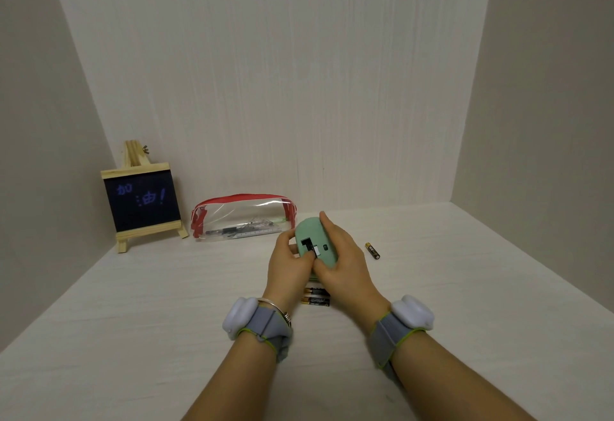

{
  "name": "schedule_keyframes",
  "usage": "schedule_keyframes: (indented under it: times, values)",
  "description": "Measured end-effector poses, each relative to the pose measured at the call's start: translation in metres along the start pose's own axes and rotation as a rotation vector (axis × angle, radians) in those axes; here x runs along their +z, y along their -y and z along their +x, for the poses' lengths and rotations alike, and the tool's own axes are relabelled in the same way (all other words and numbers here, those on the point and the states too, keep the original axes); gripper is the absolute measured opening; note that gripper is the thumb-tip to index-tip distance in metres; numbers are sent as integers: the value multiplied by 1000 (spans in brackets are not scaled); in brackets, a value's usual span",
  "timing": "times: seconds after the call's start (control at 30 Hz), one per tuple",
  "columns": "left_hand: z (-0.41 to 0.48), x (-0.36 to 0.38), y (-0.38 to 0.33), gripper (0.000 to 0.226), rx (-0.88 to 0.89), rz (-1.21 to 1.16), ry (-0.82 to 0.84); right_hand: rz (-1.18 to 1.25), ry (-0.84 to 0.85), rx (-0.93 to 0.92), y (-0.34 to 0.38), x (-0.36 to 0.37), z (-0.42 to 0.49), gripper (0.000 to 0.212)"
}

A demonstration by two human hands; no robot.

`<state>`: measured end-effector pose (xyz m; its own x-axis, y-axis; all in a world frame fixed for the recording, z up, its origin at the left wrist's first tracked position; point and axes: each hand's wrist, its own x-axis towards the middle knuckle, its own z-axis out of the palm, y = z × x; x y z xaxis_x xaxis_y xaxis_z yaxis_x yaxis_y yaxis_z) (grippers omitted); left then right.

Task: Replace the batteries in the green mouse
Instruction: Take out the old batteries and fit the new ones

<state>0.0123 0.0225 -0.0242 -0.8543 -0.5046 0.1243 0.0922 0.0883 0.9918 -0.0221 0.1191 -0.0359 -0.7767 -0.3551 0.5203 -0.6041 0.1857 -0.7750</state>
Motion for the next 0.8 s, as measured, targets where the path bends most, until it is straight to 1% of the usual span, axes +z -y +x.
schedule_keyframes:
  times: [0.07,0.13,0.2,0.23,0.3,0.37,0.47,0.53,0.6,0.7,0.8]
  values:
    - [1,-1,1,50,17,4,-1,5,34,13,-1,0,1,67]
    - [2,-1,1,55,26,11,-17,4,52,51,-2,0,0,62]
    - [3,-1,3,54,19,-5,-45,-9,-11,105,-2,-2,2,59]
    - [4,-2,3,54,11,-22,-57,-52,-61,130,-3,-4,3,57]
    - [5,-5,4,55,6,-57,-77,-260,-117,207,-8,-9,7,50]
    - [8,-6,6,55,5,-71,-82,-508,-74,316,-17,-15,10,49]
    - [8,-4,5,35,-41,-89,-76,-709,38,431,-27,-17,11,47]
    - [9,-3,7,31,-47,-57,-76,-758,90,485,-30,-17,10,46]
    - [10,-4,8,34,-30,-4,-76,-784,137,532,-31,-17,10,51]
    - [10,-6,8,35,-38,-21,-94,-811,175,572,-33,-15,10,56]
    - [9,-6,6,36,-61,-127,-108,-831,134,545,-31,-15,9,44]
